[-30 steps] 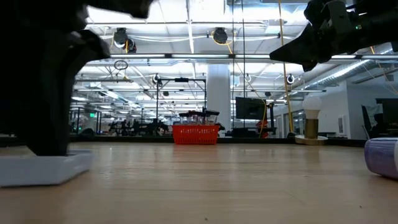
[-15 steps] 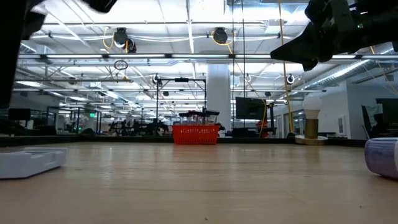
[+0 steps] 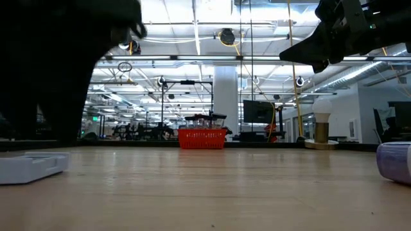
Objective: Pick & Place Office items
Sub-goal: Put the white digital timer into the blue bin, then put the dark blue charger adapter into the black bin
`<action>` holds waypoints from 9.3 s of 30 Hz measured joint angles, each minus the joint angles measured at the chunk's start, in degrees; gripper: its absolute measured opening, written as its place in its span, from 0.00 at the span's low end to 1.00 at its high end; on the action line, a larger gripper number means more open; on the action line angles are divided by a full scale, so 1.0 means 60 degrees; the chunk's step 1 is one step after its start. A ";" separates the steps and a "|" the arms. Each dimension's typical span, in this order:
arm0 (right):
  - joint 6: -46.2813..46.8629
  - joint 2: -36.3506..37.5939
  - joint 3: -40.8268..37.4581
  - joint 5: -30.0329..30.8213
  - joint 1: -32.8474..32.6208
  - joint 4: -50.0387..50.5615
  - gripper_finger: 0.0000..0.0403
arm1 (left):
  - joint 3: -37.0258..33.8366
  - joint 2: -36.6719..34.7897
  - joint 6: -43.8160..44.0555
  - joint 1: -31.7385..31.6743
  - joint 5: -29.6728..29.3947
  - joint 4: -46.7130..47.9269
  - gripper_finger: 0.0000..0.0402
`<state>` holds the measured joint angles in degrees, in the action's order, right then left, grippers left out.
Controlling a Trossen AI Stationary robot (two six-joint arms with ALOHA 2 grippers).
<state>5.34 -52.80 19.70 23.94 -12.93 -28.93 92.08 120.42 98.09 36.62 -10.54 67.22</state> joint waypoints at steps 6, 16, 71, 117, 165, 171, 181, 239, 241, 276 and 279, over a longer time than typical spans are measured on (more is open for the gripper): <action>-0.0002 0.0002 0.0000 0.0000 0.0000 0.0000 0.00 | -0.0737 0.0000 0.0171 -0.0001 0.0359 -0.0685 0.80; 0.0000 0.0004 0.0000 0.0000 0.0000 -0.0033 0.00 | -0.0901 0.0000 -0.1286 -0.0008 0.0436 -0.1755 0.49; 0.0178 0.0000 -0.0004 0.0000 0.0004 0.0007 0.00 | -0.3819 -0.2861 0.3255 0.4499 0.0972 0.1761 0.35; 0.0219 0.0000 -0.0007 0.0000 0.0001 0.0007 0.00 | -0.4466 -0.3217 0.1392 0.3683 0.0570 0.1793 0.05; 0.3825 -0.4242 0.4210 0.0587 -0.3202 0.8183 0.08 | -0.9831 -0.3585 -1.4030 -0.1353 -0.2548 -1.9052 0.01; 0.2764 -0.6769 0.6409 -0.0604 -0.4166 1.0196 0.29 | -0.9818 -0.3157 -1.3883 -0.1771 -0.2154 -1.8892 0.05; -0.0933 -0.8460 0.8368 -0.0834 -0.4999 1.1207 0.60 | -0.9804 -0.2496 -1.3491 -0.1730 -0.2252 -1.9060 0.01; -0.1550 -0.7985 0.3963 0.2269 -0.2192 -0.1049 0.31 | -0.5899 -0.2524 -0.6497 -0.3238 -0.1312 -1.4083 0.85; -0.1629 -0.7985 0.3963 0.2262 -0.2233 -0.1064 0.31 | -0.5705 -0.2524 -0.6214 -0.3399 -0.1305 -1.3398 0.86; 0.1424 -0.5314 0.3956 0.4247 -0.3311 0.4779 0.56 | -0.4987 -0.2726 -0.7994 -0.4185 0.0350 -1.1477 0.37; 0.1731 -0.4835 0.3798 0.4256 -0.3357 0.5045 0.45 | -0.4168 -0.2216 -0.8611 -0.4333 0.0347 -1.0434 0.37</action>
<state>15.73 -81.81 42.49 49.48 -33.07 1.34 67.07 107.13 46.42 10.63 -8.46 4.62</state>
